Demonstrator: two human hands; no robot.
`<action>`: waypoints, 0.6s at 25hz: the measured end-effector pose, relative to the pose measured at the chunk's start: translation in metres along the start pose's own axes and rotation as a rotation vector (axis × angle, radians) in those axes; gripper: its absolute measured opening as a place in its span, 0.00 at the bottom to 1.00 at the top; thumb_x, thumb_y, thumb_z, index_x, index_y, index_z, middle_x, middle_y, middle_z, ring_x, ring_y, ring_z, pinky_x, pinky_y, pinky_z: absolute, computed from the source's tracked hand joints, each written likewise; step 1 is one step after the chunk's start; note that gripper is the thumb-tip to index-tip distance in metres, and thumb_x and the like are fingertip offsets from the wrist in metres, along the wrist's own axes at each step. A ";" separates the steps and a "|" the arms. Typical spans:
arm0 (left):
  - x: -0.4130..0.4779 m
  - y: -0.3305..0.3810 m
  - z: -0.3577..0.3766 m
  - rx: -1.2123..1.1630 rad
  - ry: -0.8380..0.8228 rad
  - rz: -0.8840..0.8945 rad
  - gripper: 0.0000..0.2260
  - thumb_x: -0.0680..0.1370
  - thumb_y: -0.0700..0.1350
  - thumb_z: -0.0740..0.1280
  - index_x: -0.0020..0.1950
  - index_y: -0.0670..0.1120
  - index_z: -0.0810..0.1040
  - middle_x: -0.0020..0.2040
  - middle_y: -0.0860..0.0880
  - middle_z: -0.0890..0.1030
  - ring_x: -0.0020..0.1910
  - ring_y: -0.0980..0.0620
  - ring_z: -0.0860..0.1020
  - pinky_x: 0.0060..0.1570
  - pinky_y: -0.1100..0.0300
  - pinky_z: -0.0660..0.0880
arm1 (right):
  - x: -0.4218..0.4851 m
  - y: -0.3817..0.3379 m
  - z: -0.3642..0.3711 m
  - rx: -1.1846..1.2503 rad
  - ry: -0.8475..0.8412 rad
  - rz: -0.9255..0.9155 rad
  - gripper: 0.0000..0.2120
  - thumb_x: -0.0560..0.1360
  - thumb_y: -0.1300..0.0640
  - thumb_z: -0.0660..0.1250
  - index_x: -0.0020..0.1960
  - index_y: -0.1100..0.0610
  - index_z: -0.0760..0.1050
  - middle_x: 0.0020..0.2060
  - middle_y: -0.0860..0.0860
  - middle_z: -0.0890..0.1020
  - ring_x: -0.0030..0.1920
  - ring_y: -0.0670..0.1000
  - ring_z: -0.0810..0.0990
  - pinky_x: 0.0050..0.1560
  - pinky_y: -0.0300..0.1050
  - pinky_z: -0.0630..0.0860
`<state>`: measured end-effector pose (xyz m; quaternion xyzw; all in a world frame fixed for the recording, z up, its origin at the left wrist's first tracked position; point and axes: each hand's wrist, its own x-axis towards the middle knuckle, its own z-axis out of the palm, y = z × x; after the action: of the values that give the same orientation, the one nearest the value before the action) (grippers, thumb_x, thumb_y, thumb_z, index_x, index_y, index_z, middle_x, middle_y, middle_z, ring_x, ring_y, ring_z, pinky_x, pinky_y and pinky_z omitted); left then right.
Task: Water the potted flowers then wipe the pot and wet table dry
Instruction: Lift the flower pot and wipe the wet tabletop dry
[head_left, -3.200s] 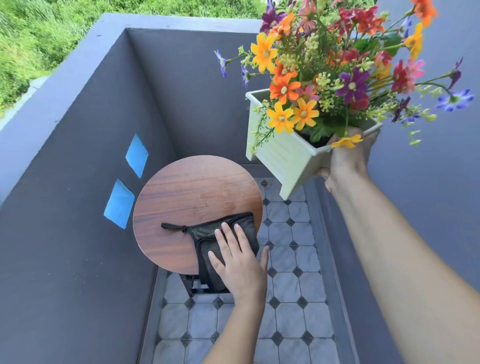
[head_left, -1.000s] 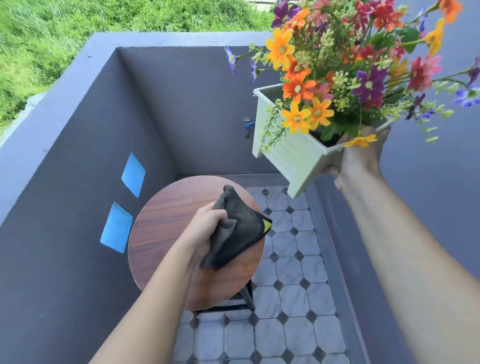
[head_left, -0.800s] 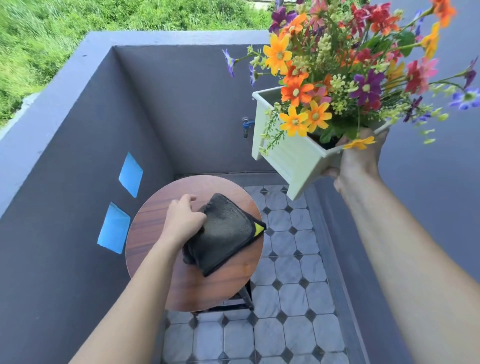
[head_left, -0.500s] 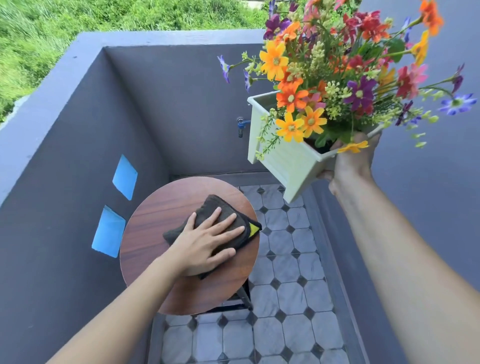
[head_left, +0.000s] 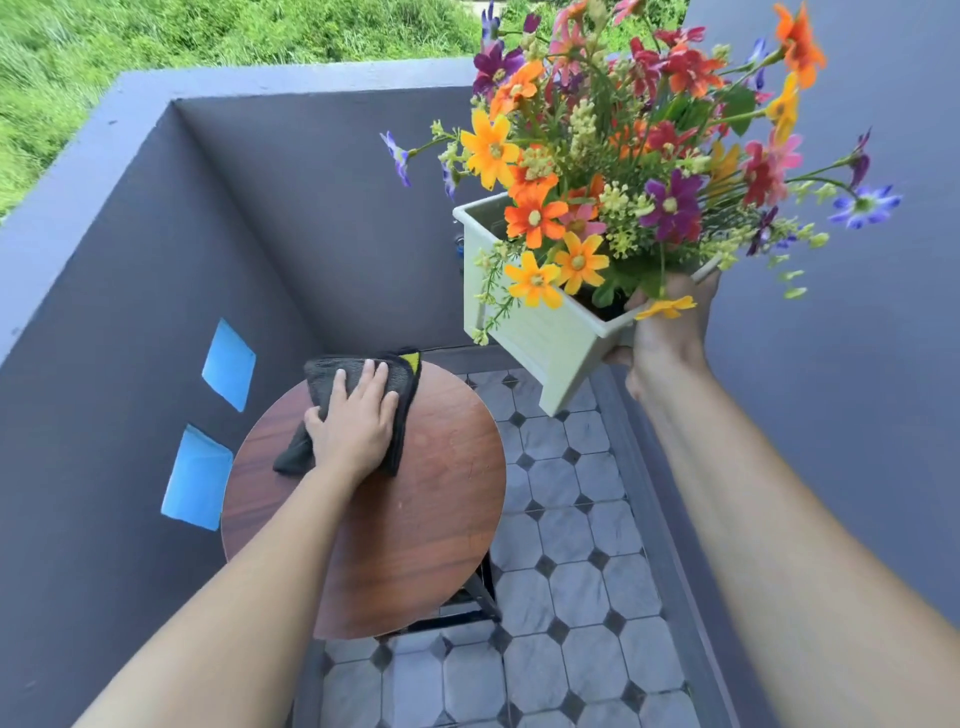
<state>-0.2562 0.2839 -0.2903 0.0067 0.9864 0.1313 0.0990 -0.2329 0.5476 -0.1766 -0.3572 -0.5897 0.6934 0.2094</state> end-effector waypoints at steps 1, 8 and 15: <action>-0.006 0.010 0.002 0.028 -0.017 0.103 0.21 0.81 0.54 0.49 0.75 0.58 0.55 0.77 0.59 0.54 0.76 0.51 0.50 0.67 0.43 0.54 | 0.000 0.001 0.000 0.000 0.000 0.003 0.29 0.58 0.57 0.55 0.58 0.44 0.56 0.50 0.51 0.69 0.34 0.51 0.71 0.39 0.50 0.73; -0.050 0.028 0.020 0.159 -0.101 0.564 0.28 0.76 0.59 0.36 0.75 0.59 0.53 0.77 0.61 0.53 0.77 0.54 0.49 0.68 0.48 0.56 | -0.002 0.002 -0.004 0.019 0.020 0.012 0.25 0.62 0.58 0.55 0.57 0.44 0.55 0.37 0.47 0.70 0.27 0.48 0.71 0.35 0.48 0.73; -0.011 -0.085 -0.010 0.038 0.112 0.004 0.20 0.82 0.51 0.50 0.74 0.52 0.61 0.76 0.53 0.60 0.76 0.49 0.55 0.67 0.43 0.59 | -0.010 0.006 -0.004 0.016 0.022 0.025 0.26 0.61 0.57 0.55 0.58 0.43 0.56 0.36 0.46 0.70 0.29 0.50 0.72 0.36 0.49 0.72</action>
<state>-0.2464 0.1992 -0.3009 0.0033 0.9927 0.1127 0.0432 -0.2224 0.5417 -0.1800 -0.3702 -0.5772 0.6969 0.2100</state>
